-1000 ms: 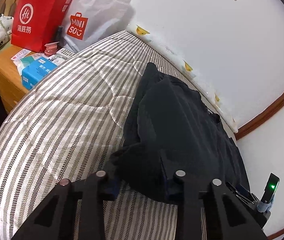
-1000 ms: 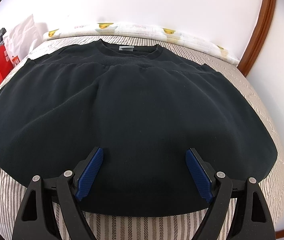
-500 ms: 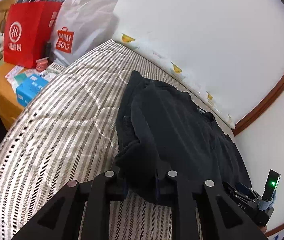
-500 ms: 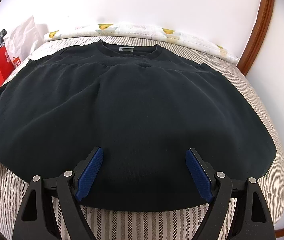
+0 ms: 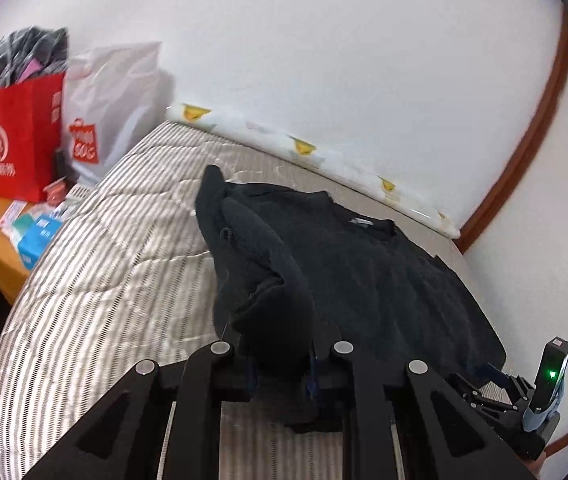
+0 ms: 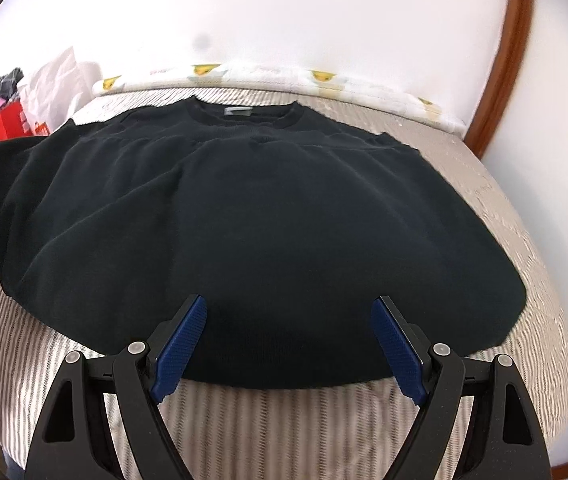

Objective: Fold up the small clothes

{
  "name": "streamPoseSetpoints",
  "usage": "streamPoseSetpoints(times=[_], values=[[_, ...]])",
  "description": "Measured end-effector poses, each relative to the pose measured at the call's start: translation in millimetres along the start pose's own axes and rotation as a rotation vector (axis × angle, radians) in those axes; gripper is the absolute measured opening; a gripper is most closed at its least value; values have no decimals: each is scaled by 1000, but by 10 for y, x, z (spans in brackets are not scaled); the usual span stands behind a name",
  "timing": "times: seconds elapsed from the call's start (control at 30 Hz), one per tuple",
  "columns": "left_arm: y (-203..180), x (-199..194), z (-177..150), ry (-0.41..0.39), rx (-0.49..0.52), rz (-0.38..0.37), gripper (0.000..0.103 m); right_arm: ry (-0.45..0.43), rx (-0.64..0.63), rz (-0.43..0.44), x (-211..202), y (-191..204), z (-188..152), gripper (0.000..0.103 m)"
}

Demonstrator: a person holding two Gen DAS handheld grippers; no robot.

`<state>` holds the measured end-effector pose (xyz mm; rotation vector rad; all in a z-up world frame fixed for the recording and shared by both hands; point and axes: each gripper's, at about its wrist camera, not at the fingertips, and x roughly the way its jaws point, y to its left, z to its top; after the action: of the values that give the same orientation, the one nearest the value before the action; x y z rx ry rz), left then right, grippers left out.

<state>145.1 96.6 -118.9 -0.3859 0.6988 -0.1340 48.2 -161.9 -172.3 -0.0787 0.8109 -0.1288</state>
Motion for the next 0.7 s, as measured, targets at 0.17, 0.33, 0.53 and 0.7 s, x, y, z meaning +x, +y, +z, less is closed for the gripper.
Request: streamPoseSetpoints(times=[0.17,0.33,0.53,0.7], values=[[-266,41,-3,15,44,-42,16,11,79,-19,-7,-375,-61,84],[-463,151,-59,59,71,-117,16,20,166,-38,-20,-695,-117,84],[-667,285,-160,106,124,-168,16,37,238,-50,-25,-885,-187,84],[-747,404,-221,141,132,-211,16,48,235,-67,-40,-920,-220,84]])
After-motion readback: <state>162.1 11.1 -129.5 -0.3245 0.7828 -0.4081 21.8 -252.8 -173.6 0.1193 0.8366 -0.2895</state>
